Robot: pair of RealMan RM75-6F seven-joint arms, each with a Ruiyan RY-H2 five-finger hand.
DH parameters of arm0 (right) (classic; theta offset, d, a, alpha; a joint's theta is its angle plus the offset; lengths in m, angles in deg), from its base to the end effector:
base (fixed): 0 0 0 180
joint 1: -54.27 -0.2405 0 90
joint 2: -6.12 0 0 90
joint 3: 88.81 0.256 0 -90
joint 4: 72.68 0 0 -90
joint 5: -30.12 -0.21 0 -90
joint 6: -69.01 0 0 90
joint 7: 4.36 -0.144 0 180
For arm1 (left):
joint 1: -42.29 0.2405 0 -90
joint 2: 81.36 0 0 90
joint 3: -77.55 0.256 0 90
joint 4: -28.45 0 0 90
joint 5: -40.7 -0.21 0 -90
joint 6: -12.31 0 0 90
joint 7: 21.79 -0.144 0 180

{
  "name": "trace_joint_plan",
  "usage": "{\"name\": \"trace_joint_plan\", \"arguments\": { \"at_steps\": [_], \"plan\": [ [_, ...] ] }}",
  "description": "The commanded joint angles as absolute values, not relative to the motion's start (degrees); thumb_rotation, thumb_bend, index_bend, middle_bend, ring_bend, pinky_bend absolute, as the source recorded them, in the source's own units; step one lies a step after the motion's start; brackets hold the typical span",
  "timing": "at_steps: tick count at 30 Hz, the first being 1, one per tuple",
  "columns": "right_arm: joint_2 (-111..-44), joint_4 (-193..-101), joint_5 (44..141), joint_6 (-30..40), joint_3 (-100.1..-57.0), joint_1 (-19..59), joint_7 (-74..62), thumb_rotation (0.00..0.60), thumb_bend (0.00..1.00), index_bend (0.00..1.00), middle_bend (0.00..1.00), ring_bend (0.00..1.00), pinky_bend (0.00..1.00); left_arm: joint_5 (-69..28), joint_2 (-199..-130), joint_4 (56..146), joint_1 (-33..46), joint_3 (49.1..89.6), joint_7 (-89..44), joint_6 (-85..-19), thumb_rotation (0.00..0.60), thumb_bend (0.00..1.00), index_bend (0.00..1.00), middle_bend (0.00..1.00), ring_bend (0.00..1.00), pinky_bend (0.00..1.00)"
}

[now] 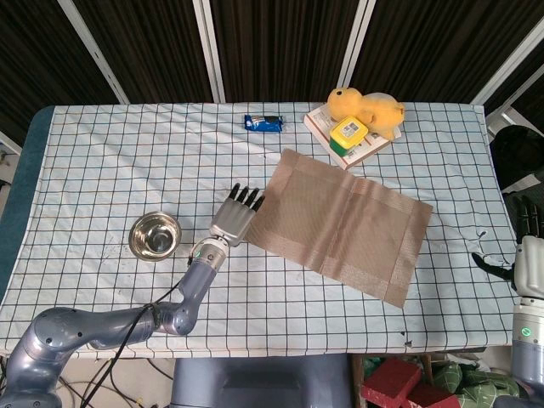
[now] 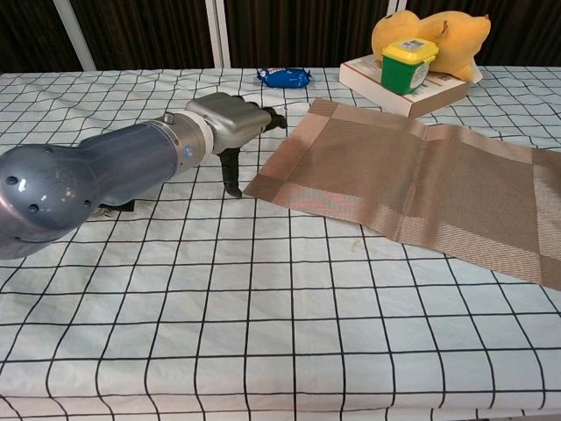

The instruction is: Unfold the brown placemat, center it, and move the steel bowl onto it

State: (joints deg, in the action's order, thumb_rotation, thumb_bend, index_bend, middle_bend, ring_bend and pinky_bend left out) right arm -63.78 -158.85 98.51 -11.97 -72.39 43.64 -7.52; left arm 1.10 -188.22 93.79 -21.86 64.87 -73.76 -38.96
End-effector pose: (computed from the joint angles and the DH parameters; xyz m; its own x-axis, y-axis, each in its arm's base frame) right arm -0.3250 -0.2558 0.1810 0.2641 0.2124 0.9408 -0.9556 0.1895 0.2254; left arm -0.0551 0.3930 -0.0988 0.7737 0.1341 0.6192 0.6051 -0.4463 -0.6593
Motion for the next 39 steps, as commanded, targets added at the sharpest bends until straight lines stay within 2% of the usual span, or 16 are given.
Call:
{"name": "trace_joint_plan", "arguments": {
  "at_steps": [1,11,18,35,37,39],
  "plan": [
    [-63.8,-158.9,98.4,-12.0,-72.3,43.7,-7.7,0.6,0.02,0.0,0.0,0.0,0.16,1.1,-188.7,93.0,-22.1,65.0,-73.6,-38.6,0.6,0.08,0.04,0.01,0.0,0.0],
    [-63.7,-159.2,98.1,-11.5,-72.2,43.7,-7.8,0.6,0.02,0.0,0.0,0.0,0.16,0.8,-190.8,89.4,-22.7,64.8,-72.4,-37.8,0.6,0.09,0.04,0.01,0.0,0.0],
    [-63.7,-159.2,97.8,-11.2,-72.2,43.6,-7.9,0.6,0.03,0.0,0.0,0.0,0.16,0.0,-191.5,88.2,-22.8,64.5,-71.1,-37.4,0.6,0.21,0.06,0.03,0.0,0.0],
    [-63.6,-159.6,97.5,-10.8,-72.2,43.7,-8.0,0.6,0.04,0.0,0.0,0.0,0.16,-3.7,-191.1,88.9,-22.8,63.7,-67.7,-37.3,0.6,0.27,0.08,0.04,0.0,0.0],
    [-63.6,-159.7,97.4,-10.7,-72.1,43.7,-8.1,0.6,0.03,0.0,0.0,0.0,0.16,-4.0,-191.0,88.9,-22.8,63.8,-67.5,-37.2,0.6,0.27,0.12,0.05,0.0,0.0],
    [-63.6,-159.7,97.4,-10.7,-72.1,43.7,-8.1,0.6,0.03,0.0,0.0,0.0,0.16,-4.1,-191.2,88.5,-22.8,63.7,-67.2,-37.1,0.6,0.27,0.21,0.07,0.0,0.01]
  ]
}}
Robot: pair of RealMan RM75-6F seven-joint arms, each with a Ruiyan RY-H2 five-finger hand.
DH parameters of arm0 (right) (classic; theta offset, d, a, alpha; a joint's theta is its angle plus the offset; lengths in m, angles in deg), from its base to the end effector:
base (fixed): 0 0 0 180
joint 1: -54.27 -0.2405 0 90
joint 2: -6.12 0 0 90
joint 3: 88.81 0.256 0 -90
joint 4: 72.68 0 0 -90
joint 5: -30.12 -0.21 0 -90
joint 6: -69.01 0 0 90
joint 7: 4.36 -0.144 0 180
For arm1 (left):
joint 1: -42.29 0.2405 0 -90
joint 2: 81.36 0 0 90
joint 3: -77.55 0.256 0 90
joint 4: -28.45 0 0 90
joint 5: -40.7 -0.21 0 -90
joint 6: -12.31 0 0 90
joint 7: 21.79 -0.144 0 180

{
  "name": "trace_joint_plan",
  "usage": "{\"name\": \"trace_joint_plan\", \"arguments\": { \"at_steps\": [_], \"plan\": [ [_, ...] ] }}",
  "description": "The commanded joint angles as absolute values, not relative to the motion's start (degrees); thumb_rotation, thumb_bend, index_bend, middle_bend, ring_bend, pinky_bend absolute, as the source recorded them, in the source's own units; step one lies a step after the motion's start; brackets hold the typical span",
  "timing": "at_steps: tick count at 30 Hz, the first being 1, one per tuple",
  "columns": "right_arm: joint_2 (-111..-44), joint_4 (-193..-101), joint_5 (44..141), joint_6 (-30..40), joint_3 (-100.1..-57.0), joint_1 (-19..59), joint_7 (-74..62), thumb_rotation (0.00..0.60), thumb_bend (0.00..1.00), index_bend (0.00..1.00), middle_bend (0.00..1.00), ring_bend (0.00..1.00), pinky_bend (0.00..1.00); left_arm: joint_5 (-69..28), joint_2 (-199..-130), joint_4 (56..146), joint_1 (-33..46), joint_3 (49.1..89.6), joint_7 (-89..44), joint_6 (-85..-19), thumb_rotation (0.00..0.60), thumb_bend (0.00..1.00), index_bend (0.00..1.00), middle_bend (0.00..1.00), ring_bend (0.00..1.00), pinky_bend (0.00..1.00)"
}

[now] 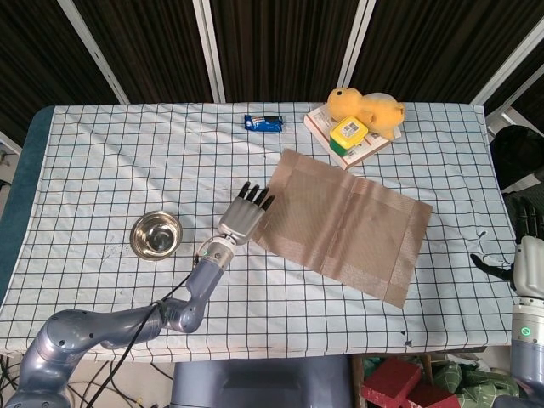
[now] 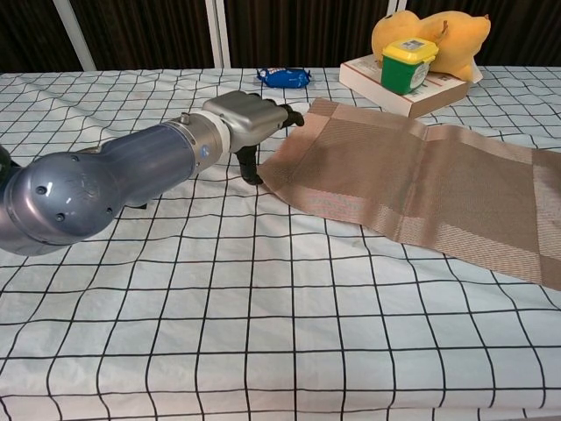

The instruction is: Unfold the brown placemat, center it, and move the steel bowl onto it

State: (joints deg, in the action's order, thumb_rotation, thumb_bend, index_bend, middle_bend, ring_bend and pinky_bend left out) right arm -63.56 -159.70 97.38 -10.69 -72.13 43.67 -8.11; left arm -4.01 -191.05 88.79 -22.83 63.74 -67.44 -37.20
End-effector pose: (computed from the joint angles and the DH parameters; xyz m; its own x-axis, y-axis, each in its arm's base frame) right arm -0.3256 -0.2562 0.1789 0.2369 0.1969 0.9514 -0.9594 0.2020 0.1971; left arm -0.0426 0.3976 -0.1078 0.7354 0.1130 0.6682 0.6318 -0.4708 -0.6157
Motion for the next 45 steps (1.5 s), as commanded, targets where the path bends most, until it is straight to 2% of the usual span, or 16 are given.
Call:
{"name": "trace_joint_plan", "arguments": {
  "at_steps": [1,7,9,27,34,39,45],
  "plan": [
    [-63.5,-159.8,97.3,-10.6,-72.1,43.7,-8.2,0.6,0.03,0.0,0.0,0.0,0.16,-4.3,-191.3,88.2,-22.9,63.7,-67.0,-37.0,0.6,0.27,0.28,0.08,0.0,0.02],
    [-63.4,-160.0,97.0,-10.4,-72.0,43.7,-8.5,0.6,0.04,0.0,0.0,0.0,0.16,-6.9,-192.3,86.6,-23.0,63.8,-64.4,-36.6,0.6,0.29,0.56,0.15,0.01,0.06],
    [-63.3,-160.0,97.0,-10.3,-72.0,43.7,-8.5,0.6,0.05,0.0,0.0,0.0,0.16,-7.6,-192.6,86.2,-23.0,63.8,-63.5,-36.4,0.6,0.31,0.59,0.17,0.02,0.07],
    [-63.2,-160.3,96.9,-9.9,-72.1,43.8,-8.9,0.6,0.05,0.0,0.0,0.0,0.16,-10.2,-192.3,85.5,-22.3,64.0,-62.1,-35.8,0.6,0.47,0.59,0.18,0.02,0.07],
    [-63.1,-160.4,96.7,-9.7,-72.1,43.8,-9.2,0.6,0.05,0.0,0.0,0.0,0.16,-10.9,-191.1,87.1,-21.6,64.1,-62.2,-36.6,0.6,0.49,0.59,0.18,0.02,0.07],
    [-62.9,-160.6,96.6,-9.7,-71.9,43.9,-9.6,0.6,0.05,0.0,0.0,0.0,0.16,-11.3,-188.2,90.8,-20.2,64.5,-62.8,-38.3,0.6,0.49,0.59,0.18,0.02,0.07],
    [-62.9,-160.8,96.7,-9.6,-72.0,43.9,-9.8,0.6,0.05,0.0,0.0,0.0,0.16,-11.7,-182.8,99.3,-17.5,65.7,-64.3,-41.3,0.6,0.49,0.58,0.18,0.02,0.07]
  ]
}}
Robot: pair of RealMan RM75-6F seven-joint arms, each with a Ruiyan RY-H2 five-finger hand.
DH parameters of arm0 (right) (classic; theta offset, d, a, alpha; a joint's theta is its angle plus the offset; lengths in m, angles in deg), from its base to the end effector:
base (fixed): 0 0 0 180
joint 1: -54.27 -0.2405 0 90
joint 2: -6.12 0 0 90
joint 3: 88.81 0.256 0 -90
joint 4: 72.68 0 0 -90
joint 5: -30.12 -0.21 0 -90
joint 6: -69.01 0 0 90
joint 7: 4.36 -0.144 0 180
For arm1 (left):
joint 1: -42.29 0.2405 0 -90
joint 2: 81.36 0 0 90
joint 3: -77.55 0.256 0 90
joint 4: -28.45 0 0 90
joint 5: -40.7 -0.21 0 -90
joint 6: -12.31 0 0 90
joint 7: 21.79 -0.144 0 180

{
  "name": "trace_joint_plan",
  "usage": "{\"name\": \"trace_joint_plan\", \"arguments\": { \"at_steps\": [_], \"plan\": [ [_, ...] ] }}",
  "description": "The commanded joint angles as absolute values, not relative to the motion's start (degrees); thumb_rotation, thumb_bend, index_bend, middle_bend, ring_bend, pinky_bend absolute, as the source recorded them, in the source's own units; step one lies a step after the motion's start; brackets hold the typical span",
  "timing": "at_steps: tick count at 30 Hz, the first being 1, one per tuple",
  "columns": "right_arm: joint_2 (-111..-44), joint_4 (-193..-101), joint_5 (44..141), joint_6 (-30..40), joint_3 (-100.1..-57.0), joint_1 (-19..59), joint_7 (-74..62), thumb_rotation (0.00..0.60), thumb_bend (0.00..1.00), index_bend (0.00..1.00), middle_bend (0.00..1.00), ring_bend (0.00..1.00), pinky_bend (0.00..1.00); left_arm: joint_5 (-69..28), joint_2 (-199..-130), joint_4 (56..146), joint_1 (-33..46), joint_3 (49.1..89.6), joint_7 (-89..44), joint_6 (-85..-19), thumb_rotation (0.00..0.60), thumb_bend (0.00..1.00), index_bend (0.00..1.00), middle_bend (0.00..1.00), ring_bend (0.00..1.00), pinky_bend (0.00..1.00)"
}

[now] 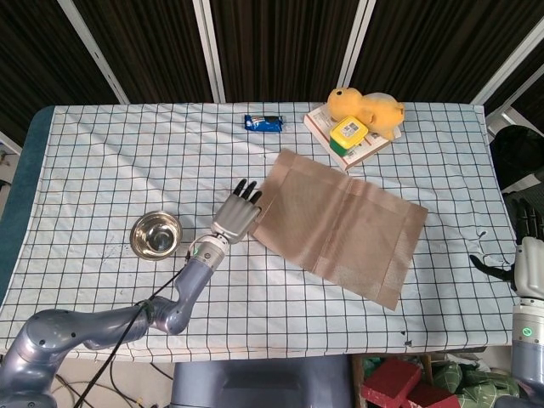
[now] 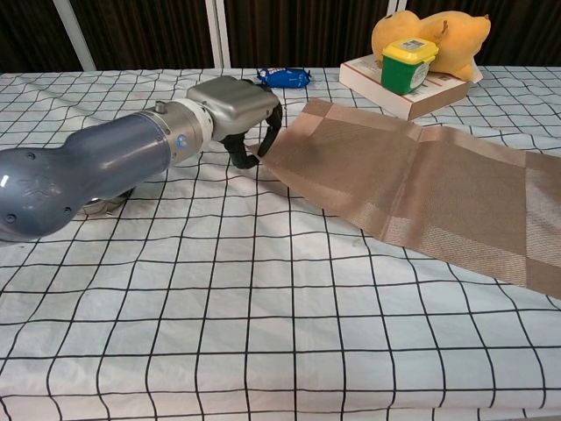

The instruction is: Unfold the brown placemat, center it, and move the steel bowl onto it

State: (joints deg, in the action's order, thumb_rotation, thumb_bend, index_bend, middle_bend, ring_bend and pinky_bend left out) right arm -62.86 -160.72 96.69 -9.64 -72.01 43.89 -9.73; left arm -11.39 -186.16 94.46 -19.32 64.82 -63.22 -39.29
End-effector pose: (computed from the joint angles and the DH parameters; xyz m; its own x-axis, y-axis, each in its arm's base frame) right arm -0.3260 -0.2552 0.1792 0.1998 0.1862 0.9620 -0.9651 0.2071 0.1604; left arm -0.0521 0.3928 -0.0846 0.7147 0.0612 0.6968 0.6261 -0.5001 -0.5983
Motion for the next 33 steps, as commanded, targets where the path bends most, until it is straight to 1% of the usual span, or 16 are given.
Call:
{"name": "trace_joint_plan", "arguments": {
  "at_steps": [1,11,13,17,25,33],
  "plan": [
    [-62.8,-160.9,96.7,-9.6,-72.1,43.9,-9.8,0.6,0.05,0.0,0.0,0.0,0.16,-11.8,-181.7,101.2,-17.0,66.1,-64.6,-41.8,0.6,0.49,0.58,0.18,0.02,0.07],
    [-62.8,-161.1,96.8,-10.0,-72.0,44.1,-9.8,0.6,0.05,0.0,0.0,0.0,0.16,-12.4,-172.7,117.9,-13.0,70.0,-67.9,-45.6,0.6,0.5,0.58,0.19,0.02,0.07],
    [-62.8,-161.2,96.8,-10.0,-72.0,44.1,-9.7,0.6,0.05,0.0,0.0,0.0,0.16,-12.8,-170.5,122.7,-12.4,71.3,-69.0,-46.1,0.6,0.5,0.58,0.19,0.02,0.07],
    [-62.8,-161.4,96.8,-10.1,-72.0,44.1,-9.6,0.6,0.05,0.0,0.0,0.0,0.16,-13.3,-168.4,128.4,-12.3,72.8,-70.7,-46.3,0.6,0.5,0.58,0.19,0.02,0.07],
    [-62.7,-161.5,96.7,-10.2,-72.0,44.2,-9.6,0.6,0.05,0.0,0.0,0.0,0.16,-12.4,-167.7,136.6,-13.3,75.4,-75.3,-46.2,0.6,0.5,0.58,0.19,0.02,0.07],
    [-62.6,-161.6,96.6,-10.1,-71.9,44.3,-10.1,0.6,0.05,0.0,0.0,0.0,0.16,-10.9,-168.0,140.4,-14.3,77.7,-79.1,-46.3,0.6,0.5,0.58,0.2,0.02,0.07]
  ]
}}
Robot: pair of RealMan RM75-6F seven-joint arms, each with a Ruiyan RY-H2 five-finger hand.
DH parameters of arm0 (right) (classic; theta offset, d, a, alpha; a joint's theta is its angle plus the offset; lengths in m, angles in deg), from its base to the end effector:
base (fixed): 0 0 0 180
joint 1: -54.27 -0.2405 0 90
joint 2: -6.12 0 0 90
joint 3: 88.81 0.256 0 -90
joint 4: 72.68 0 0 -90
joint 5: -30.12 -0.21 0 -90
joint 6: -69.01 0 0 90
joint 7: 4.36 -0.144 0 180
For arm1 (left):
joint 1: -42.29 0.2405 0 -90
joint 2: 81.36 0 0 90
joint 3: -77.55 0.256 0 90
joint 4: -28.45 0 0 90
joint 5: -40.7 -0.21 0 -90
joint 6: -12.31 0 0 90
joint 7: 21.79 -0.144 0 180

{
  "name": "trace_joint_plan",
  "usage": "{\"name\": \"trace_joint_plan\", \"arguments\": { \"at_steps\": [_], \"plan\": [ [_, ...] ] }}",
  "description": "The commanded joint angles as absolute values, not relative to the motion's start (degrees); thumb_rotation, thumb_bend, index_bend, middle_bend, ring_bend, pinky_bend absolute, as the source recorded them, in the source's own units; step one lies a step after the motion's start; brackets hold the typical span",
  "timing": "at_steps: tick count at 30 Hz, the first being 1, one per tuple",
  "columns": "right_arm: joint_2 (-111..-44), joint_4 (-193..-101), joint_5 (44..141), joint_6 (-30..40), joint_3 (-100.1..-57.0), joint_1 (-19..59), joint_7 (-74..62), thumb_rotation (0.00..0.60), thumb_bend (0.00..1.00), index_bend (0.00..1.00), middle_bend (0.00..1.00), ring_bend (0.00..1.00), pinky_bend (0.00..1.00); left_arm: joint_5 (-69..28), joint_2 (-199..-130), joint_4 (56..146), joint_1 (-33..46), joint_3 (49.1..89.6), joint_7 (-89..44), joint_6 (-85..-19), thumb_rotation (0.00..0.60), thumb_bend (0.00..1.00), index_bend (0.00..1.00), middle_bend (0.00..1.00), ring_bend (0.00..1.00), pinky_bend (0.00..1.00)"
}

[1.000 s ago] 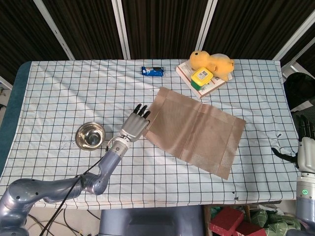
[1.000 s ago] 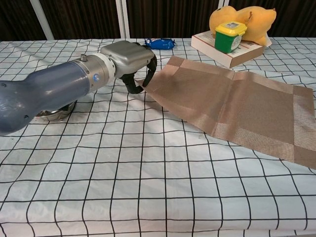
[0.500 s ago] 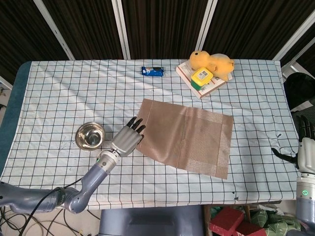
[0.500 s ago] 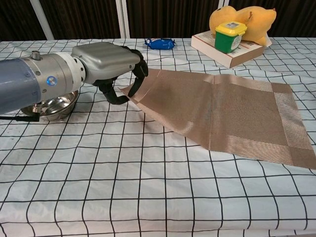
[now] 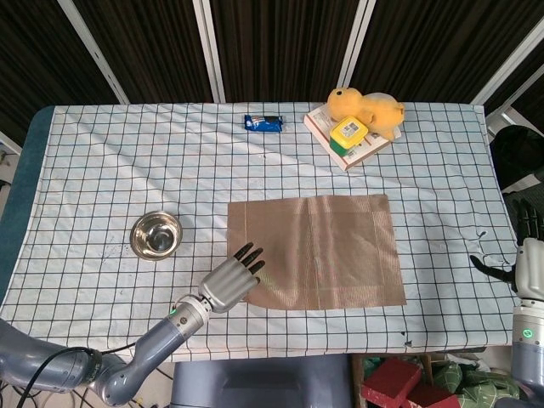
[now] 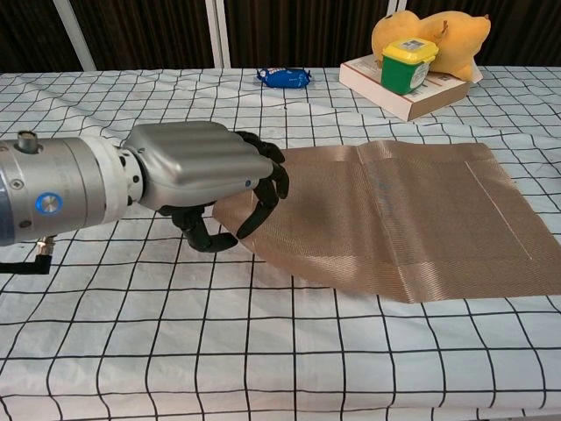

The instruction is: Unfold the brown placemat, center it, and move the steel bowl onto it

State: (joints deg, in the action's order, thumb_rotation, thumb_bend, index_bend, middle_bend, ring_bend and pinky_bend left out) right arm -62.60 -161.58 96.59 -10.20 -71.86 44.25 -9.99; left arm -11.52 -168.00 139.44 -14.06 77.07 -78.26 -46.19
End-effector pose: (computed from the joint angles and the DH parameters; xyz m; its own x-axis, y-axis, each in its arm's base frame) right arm -0.3245 -0.2531 0.1806 0.1876 0.1956 0.9626 -0.9671 0.2080 0.1462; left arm -0.0506 0.2556 -0.0383 0.7864 0.1425 0.6010 0.4888 -0.7386 -0.4644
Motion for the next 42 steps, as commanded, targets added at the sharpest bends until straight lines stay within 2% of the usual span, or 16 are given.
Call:
{"name": "trace_joint_plan", "arguments": {
  "at_steps": [1,24,32,35,38,42],
  "plan": [
    [-62.6,-161.6,96.5,-10.1,-71.8,44.2,-10.1,0.6,0.05,0.0,0.0,0.0,0.16,-10.7,-167.9,140.7,-14.4,78.0,-79.4,-46.4,0.6,0.5,0.58,0.2,0.02,0.07],
    [-62.5,-161.8,96.5,-9.9,-71.9,44.2,-10.2,0.6,0.05,0.0,0.0,0.0,0.16,-8.9,-161.9,147.3,-14.8,84.5,-81.9,-48.0,0.6,0.5,0.59,0.2,0.02,0.07],
    [-62.6,-161.8,96.6,-10.0,-71.9,44.2,-10.1,0.6,0.05,0.0,0.0,0.0,0.16,-9.6,-160.4,147.3,-14.4,85.4,-80.4,-47.9,0.6,0.5,0.58,0.2,0.02,0.07],
    [-62.6,-161.7,96.5,-9.9,-71.9,44.2,-10.1,0.6,0.05,0.0,0.0,0.0,0.16,-9.7,-160.1,147.3,-14.4,85.7,-80.1,-47.7,0.6,0.45,0.53,0.18,0.02,0.07],
    [-62.6,-161.7,96.3,-9.8,-71.8,44.2,-10.2,0.6,0.05,0.0,0.0,0.0,0.16,-9.7,-160.2,147.3,-14.3,85.5,-79.2,-47.5,0.6,0.36,0.47,0.15,0.02,0.07],
    [-62.5,-161.8,96.2,-9.7,-71.8,44.2,-10.1,0.6,0.05,0.0,0.0,0.0,0.16,-10.7,-160.5,147.1,-14.2,85.5,-77.8,-46.8,0.6,0.04,0.28,0.09,0.02,0.06]
  ]
}}
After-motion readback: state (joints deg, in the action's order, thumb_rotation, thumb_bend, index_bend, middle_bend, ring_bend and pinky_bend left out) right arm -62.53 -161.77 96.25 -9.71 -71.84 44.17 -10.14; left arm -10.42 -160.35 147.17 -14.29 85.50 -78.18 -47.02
